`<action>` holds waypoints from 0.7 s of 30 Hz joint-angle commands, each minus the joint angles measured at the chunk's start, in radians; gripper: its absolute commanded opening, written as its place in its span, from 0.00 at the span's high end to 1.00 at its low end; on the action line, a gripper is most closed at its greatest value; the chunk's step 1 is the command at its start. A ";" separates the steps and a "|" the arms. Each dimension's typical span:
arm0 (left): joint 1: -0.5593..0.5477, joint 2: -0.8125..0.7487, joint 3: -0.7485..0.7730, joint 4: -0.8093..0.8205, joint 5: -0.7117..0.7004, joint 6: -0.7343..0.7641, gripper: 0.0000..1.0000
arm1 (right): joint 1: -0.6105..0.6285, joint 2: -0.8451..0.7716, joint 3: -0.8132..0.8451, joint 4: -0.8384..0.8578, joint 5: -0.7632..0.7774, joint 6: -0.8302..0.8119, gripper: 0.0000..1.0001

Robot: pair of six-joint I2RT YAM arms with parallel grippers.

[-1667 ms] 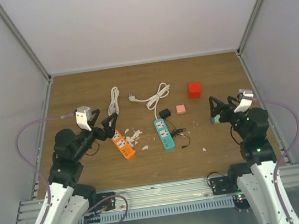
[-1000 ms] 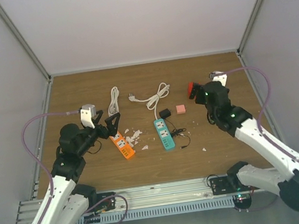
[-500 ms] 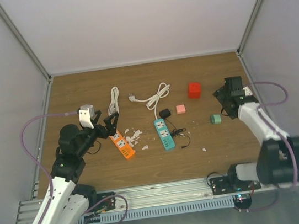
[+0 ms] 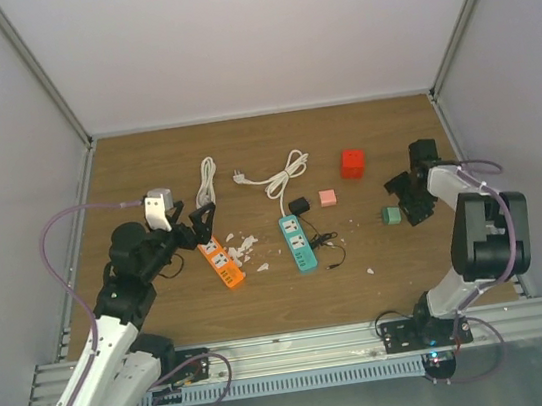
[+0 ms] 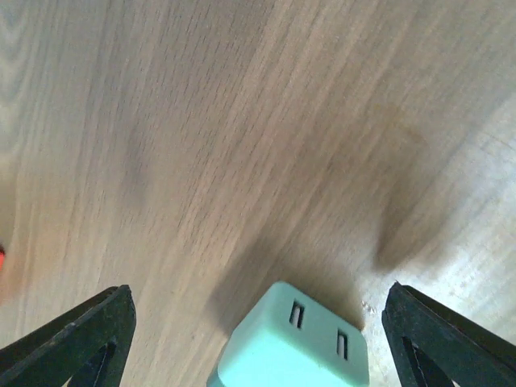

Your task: Insert the plug

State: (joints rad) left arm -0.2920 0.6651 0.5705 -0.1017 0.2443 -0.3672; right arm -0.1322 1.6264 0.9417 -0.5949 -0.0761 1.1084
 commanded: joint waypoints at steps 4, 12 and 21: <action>-0.004 0.008 0.005 0.041 0.002 -0.010 0.01 | 0.029 -0.088 -0.002 -0.119 -0.006 0.126 0.14; -0.003 -0.007 0.002 0.031 -0.006 -0.016 0.01 | 0.117 -0.257 -0.102 -0.135 0.047 0.321 0.14; -0.004 -0.016 0.000 0.022 -0.019 -0.019 0.01 | 0.117 -0.151 -0.084 -0.084 -0.011 0.364 0.15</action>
State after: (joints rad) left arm -0.2920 0.6609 0.5705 -0.1020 0.2420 -0.3779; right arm -0.0204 1.4300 0.8547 -0.7094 -0.0666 1.4174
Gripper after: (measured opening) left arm 0.990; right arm 0.852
